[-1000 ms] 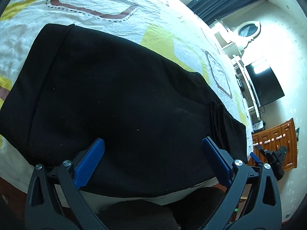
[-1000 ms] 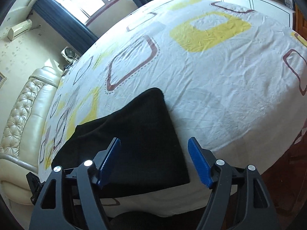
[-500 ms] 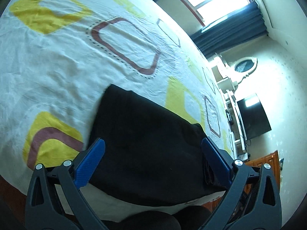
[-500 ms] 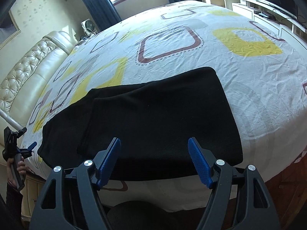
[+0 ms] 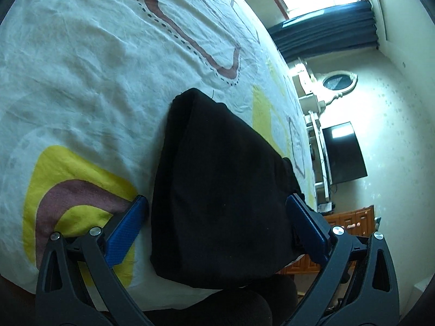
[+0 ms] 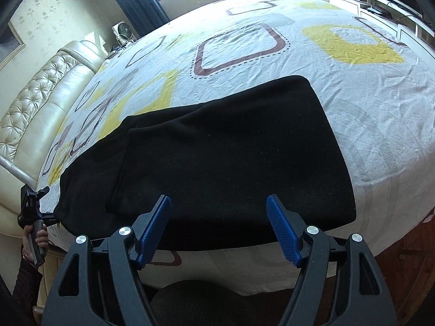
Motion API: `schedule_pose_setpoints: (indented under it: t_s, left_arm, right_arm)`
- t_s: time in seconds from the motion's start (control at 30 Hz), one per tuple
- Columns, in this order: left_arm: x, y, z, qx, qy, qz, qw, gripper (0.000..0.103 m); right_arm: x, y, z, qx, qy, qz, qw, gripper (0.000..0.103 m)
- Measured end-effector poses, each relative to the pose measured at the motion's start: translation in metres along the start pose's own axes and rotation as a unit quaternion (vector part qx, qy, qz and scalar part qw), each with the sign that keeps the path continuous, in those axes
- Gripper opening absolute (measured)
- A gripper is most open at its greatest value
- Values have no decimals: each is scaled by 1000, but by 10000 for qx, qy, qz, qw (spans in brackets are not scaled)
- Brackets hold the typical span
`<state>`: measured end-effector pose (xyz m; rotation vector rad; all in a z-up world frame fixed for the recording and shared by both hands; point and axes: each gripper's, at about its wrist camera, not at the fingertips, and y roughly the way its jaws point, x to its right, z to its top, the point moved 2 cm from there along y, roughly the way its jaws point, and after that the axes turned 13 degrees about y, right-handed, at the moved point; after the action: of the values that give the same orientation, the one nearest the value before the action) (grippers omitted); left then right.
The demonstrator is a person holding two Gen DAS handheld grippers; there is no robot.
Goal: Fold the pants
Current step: 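Grasp the end of the folded pants with the left gripper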
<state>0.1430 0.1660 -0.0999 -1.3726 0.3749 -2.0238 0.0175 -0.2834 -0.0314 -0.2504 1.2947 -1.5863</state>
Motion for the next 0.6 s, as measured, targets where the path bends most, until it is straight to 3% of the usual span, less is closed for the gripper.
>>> schedule_pose_setpoints:
  t_s: [0.17,0.27,0.33,0.4,0.47,0.6]
  left_arm:
    - [-7,2,10,54,-246,-200,9995,101]
    - [-1,6,9,-45,-78,-22,10000,100]
    - [4,10,9,-170,91,177,9997,89]
    - [3,15,8,-337,85,282,9990,37]
    - [-4,22,4,-450,-114,250,9986,23]
    - [-8,23,2,-365,-195,147,9990,15]
  right_arm:
    - [-1,2,-1,-42,-14,26,10000,73]
    - [-1,3,-1,-67,-19,41,10000,73]
    - [-1,4,-1,-86,-6,56,9999,74]
    - [0,5,-1,-98,-3,59,9999,74]
    - [0,6,-1,-100,-1,53,9999,74]
    - [0,5,0,-86,25,77,9999,74]
